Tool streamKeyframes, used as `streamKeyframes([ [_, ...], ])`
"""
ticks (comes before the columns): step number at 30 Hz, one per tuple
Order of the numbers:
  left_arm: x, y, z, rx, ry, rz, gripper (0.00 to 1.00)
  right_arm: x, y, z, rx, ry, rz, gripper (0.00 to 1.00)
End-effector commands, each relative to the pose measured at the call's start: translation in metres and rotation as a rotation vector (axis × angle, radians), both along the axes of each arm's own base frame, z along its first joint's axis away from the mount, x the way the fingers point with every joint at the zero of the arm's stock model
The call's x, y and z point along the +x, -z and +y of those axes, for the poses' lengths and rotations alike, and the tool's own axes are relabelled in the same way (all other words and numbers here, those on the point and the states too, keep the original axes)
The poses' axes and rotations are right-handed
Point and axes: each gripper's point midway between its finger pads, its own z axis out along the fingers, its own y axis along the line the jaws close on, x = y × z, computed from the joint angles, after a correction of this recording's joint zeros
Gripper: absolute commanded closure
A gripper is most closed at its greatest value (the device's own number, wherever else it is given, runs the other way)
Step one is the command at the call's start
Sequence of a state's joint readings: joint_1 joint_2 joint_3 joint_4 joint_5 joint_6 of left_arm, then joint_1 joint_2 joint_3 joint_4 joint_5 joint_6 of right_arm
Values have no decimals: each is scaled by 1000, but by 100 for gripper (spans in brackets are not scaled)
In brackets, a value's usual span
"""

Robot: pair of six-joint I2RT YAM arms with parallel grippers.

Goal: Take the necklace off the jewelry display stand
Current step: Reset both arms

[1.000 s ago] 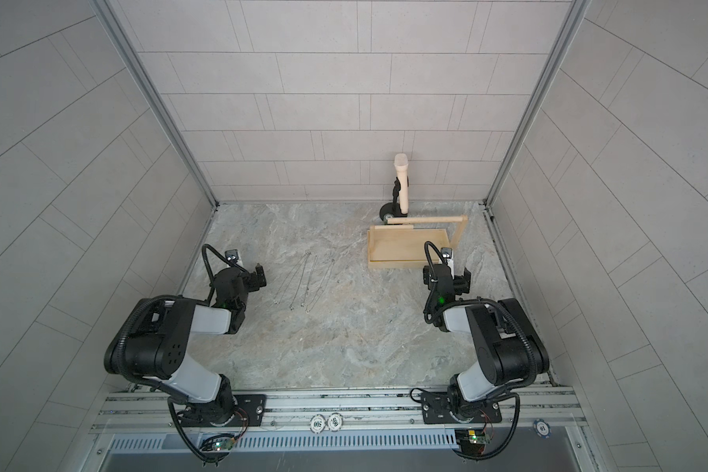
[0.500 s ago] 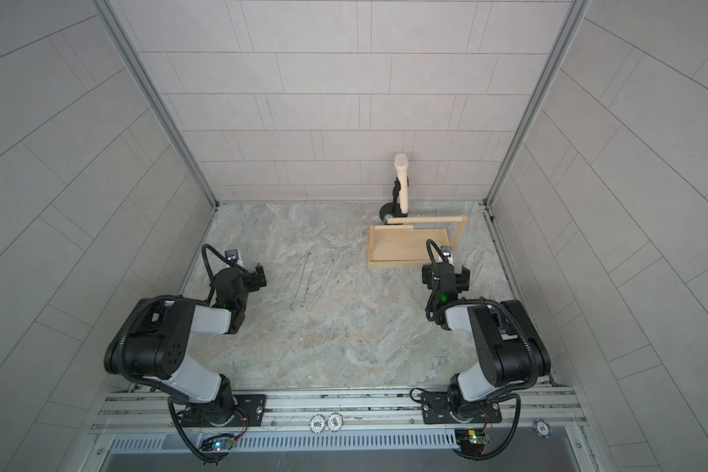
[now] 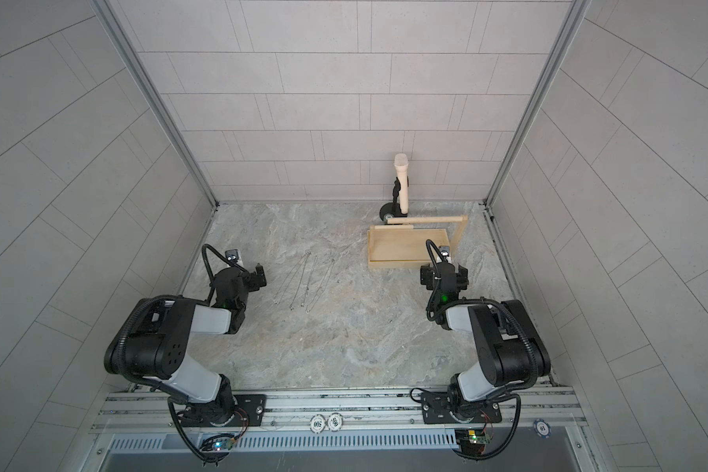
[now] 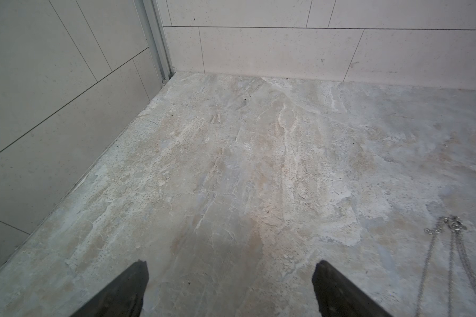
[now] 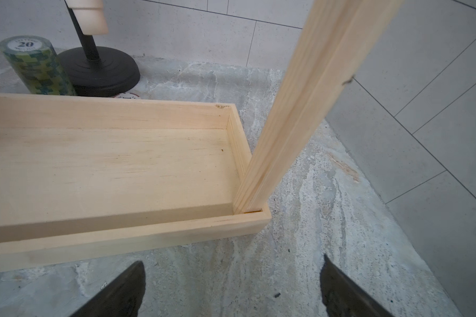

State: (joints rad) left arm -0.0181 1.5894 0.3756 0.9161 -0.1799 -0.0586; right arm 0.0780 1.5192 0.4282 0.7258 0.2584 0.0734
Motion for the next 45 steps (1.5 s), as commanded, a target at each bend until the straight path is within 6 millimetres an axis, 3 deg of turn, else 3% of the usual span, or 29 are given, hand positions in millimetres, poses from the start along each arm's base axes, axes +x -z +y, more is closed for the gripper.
streamKeyframes([
  [1, 5, -11, 0, 12, 5, -39, 0, 3, -2, 1, -7, -24, 9, 0],
  [10, 7, -10, -3, 2, 28, -38, 0, 2, -4, 1, -3, -24, -1, 0],
  [14, 1, -20, -15, 7, 103, -81, 0, -9, -17, 2, -3, -32, -68, 0],
  [17, -4, -22, -14, -1, 96, -89, 0, -8, -8, -5, 13, -2, -60, 0],
  [24, 13, -7, -17, -3, 116, -10, 0, 1, -4, -2, 4, -12, -8, 0],
  [45, 11, -8, -16, -2, 106, -16, 0, 7, 2, 4, -2, -42, 27, 1],
])
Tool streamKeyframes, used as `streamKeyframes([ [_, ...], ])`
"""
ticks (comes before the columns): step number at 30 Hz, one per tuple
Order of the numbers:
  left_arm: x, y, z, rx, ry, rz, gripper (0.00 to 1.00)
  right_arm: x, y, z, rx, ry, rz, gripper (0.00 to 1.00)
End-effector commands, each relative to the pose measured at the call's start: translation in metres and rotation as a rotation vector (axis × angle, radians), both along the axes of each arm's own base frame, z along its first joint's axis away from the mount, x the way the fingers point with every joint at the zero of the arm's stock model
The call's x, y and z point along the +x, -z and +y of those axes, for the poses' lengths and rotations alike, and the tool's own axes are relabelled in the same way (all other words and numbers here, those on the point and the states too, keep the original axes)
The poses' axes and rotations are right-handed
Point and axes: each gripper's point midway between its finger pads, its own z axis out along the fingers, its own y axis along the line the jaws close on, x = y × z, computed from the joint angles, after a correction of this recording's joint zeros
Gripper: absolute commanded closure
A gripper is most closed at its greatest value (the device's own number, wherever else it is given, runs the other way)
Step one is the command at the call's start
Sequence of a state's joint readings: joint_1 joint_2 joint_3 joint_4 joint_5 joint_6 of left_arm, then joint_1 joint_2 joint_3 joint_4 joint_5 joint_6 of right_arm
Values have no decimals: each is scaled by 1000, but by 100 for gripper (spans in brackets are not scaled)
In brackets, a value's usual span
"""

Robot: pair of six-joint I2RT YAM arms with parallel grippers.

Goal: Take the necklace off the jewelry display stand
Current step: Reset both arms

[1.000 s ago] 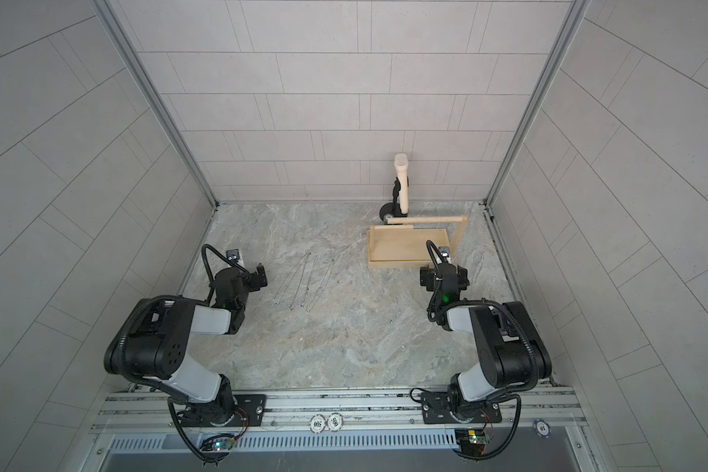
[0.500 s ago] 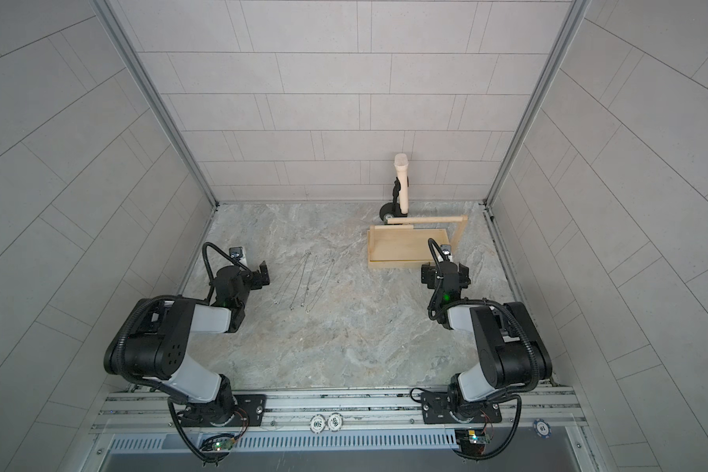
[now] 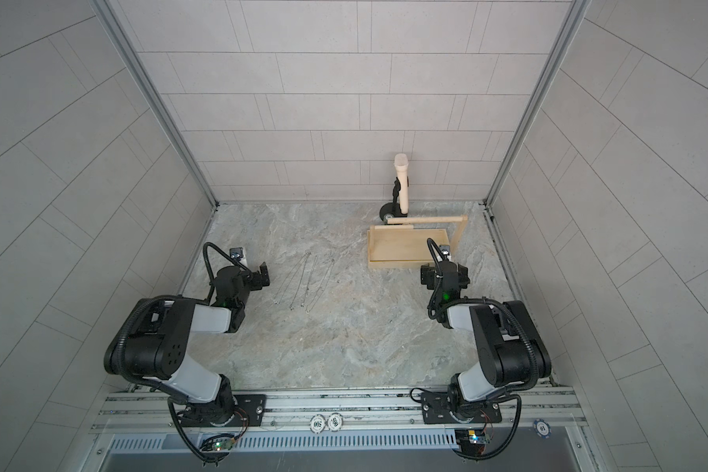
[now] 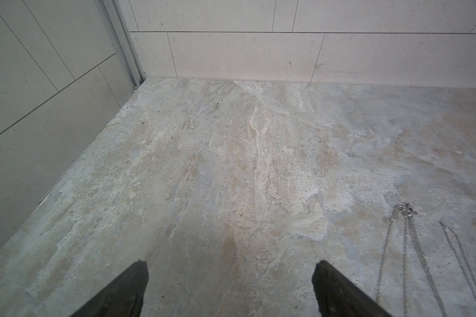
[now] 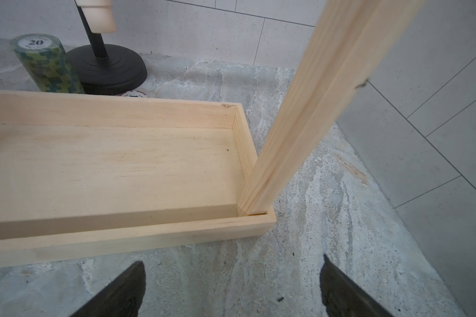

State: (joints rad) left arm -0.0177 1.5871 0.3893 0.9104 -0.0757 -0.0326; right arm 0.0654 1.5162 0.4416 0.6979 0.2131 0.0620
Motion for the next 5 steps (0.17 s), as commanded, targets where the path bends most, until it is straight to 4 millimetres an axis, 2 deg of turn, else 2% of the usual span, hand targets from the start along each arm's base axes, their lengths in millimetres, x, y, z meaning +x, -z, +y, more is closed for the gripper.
streamKeyframes([
  [1, 4, -4, 1, 13, 3, -11, 0, 5, 2, -2, 0, 0, 20, 1],
  [5, 4, -5, 1, 14, 2, -12, 0, 3, -1, -1, -7, -2, 2, 1],
])
